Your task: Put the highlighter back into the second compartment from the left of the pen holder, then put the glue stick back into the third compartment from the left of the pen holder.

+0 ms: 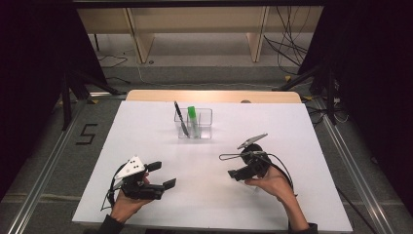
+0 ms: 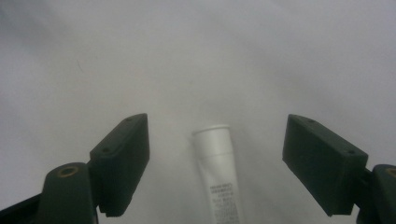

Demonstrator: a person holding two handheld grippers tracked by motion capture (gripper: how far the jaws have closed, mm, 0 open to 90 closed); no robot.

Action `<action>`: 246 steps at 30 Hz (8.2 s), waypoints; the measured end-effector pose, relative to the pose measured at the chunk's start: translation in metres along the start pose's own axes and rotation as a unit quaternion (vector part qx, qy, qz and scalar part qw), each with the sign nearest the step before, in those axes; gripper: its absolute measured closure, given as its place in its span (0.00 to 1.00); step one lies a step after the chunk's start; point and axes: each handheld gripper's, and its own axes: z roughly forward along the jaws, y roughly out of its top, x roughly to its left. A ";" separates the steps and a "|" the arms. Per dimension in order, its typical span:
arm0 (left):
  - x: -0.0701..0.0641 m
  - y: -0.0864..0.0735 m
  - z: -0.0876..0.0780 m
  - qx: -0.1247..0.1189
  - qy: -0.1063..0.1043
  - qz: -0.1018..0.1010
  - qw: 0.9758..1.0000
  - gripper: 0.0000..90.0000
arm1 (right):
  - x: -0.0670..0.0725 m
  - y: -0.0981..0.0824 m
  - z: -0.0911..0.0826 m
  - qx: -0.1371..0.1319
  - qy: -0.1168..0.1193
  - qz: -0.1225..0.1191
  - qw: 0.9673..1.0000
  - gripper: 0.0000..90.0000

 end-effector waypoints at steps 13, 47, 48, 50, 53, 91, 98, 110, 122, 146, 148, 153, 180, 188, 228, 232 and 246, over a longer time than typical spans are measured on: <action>-0.001 -0.001 -0.002 0.000 0.002 -0.001 1.000 0.14 | 0.004 -0.007 0.005 0.032 -0.003 -0.010 0.999 0.26; -0.005 0.000 0.001 0.007 -0.005 0.016 1.000 0.14 | 0.003 -0.005 0.027 0.099 -0.020 -0.048 0.994 0.65; -0.005 0.000 0.001 0.007 -0.005 0.016 1.000 0.14 | 0.004 -0.005 0.027 0.102 -0.023 -0.051 0.993 0.66; -0.006 0.000 0.001 0.006 -0.005 0.017 1.000 0.14 | 0.005 -0.004 0.028 0.107 -0.029 -0.055 0.992 0.68; -0.006 0.000 0.000 0.006 -0.004 0.019 1.000 0.14 | 0.007 -0.004 0.028 0.110 -0.033 -0.058 0.992 0.70; -0.005 -0.001 0.000 0.006 0.003 0.022 1.000 0.15 | -0.017 -0.006 -0.008 -0.048 0.027 -0.006 0.998 0.76; -0.005 -0.001 0.001 0.006 0.004 0.020 1.000 0.14 | -0.019 -0.006 -0.017 -0.117 0.014 0.019 0.993 0.75; -0.004 -0.001 0.001 0.005 0.007 0.017 1.000 0.14 | -0.018 -0.005 -0.024 -0.203 -0.009 0.046 0.978 0.75; -0.004 -0.001 0.000 0.001 0.011 0.014 1.000 0.14 | -0.015 0.005 -0.022 -0.233 0.006 0.063 0.970 0.75; -0.003 -0.001 -0.001 -0.006 0.015 0.008 1.000 0.14 | -0.009 0.071 -0.011 -0.258 0.023 0.058 0.964 0.75; -0.003 -0.001 -0.001 -0.006 0.014 0.007 1.000 0.14 | -0.009 0.077 -0.009 -0.259 0.022 0.058 0.964 0.75; -0.002 -0.001 -0.001 -0.006 0.014 0.008 1.000 0.14 | -0.009 0.092 -0.004 -0.262 0.021 0.061 0.963 0.75; -0.003 -0.001 -0.002 -0.006 0.012 0.005 1.000 0.14 | -0.019 0.139 0.014 -0.283 -0.006 0.090 0.955 0.75; -0.003 -0.001 -0.001 -0.007 0.012 0.005 1.000 0.14 | -0.023 0.146 0.019 -0.281 -0.012 0.099 0.954 0.75; -0.002 0.000 -0.003 -0.011 0.008 0.006 1.000 0.14 | -0.029 0.176 0.067 -0.256 -0.055 0.117 0.958 0.75; -0.002 0.000 -0.003 -0.011 0.008 0.006 1.000 0.14 | -0.026 0.175 0.070 -0.252 -0.059 0.113 0.959 0.75; -0.002 0.000 -0.003 -0.010 0.009 0.005 1.000 0.14 | -0.016 0.167 0.041 -0.271 -0.042 0.090 0.957 0.46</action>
